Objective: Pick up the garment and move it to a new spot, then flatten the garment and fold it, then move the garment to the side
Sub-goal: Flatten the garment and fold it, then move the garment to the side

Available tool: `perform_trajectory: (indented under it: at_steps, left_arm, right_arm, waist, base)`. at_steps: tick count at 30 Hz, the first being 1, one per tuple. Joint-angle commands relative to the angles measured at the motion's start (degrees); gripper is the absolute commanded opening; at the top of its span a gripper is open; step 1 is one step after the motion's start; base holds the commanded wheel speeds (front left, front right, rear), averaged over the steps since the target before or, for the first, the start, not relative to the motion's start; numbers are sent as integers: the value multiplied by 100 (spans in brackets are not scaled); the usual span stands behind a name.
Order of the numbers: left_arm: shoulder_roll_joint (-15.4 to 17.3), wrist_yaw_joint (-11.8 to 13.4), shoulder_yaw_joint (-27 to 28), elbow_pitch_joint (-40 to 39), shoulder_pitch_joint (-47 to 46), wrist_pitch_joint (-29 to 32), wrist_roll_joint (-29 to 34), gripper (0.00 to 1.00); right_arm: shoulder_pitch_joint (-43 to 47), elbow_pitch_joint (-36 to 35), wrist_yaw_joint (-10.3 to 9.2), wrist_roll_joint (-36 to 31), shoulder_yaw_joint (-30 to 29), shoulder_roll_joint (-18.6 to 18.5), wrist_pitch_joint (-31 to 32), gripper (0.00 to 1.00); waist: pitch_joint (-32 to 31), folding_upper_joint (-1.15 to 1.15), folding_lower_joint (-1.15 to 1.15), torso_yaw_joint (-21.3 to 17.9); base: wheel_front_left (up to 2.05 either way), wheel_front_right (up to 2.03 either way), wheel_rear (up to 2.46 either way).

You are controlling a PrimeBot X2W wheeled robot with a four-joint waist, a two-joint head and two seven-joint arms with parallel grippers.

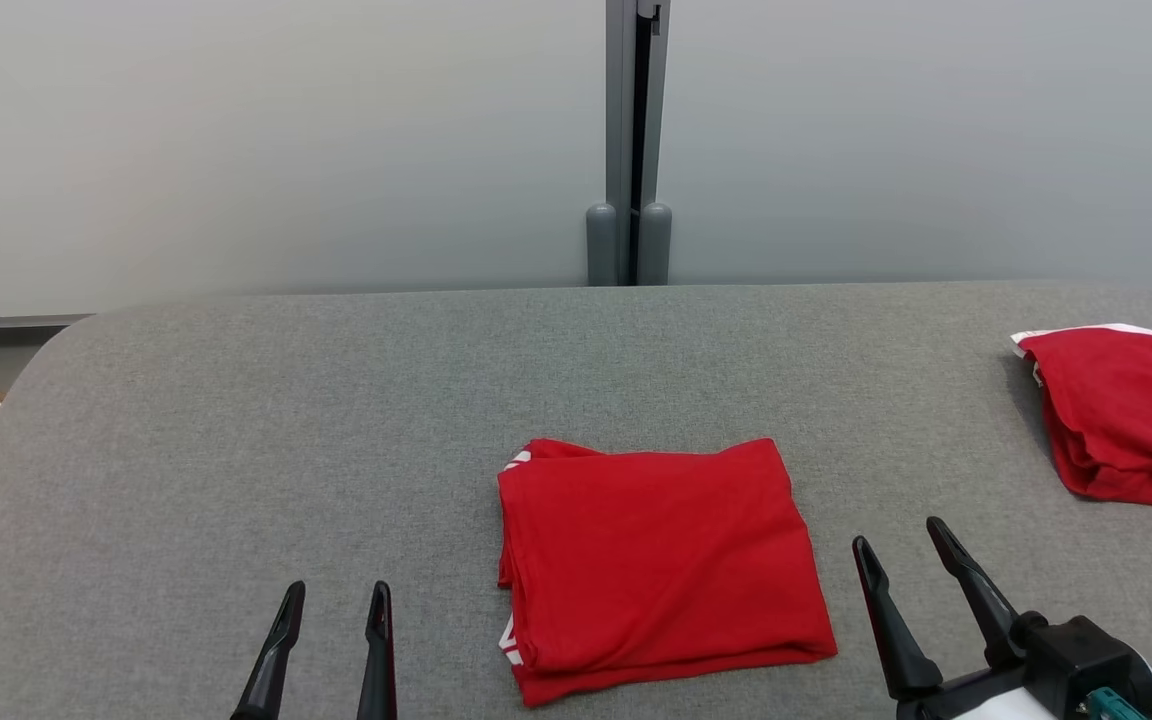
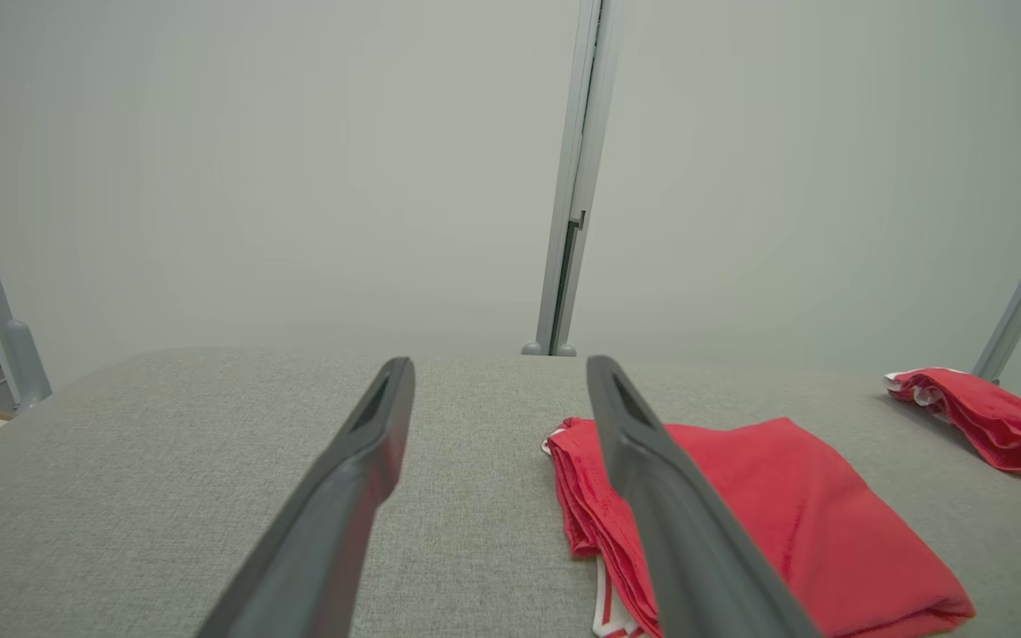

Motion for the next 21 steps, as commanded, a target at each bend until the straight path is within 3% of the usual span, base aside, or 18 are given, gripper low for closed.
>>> perform_trajectory:
  at_steps: [1, 21]
  left_arm:
    - [22, -28, 34, -4, 53, -8, 68, 100]
    - [22, -68, 30, 45, 59, -7, 179, 100]
  right_arm:
    - [60, 21, -4, -37, -21, 13, -31, 100]
    - [164, 107, -4, -46, -127, 124, -31, 100]
  waist:
    - [-8, 0, 0, 8]
    - [-26, 0, 0, 208]
  base:
    - [0, 0, 0]
    - [0, 0, 0]
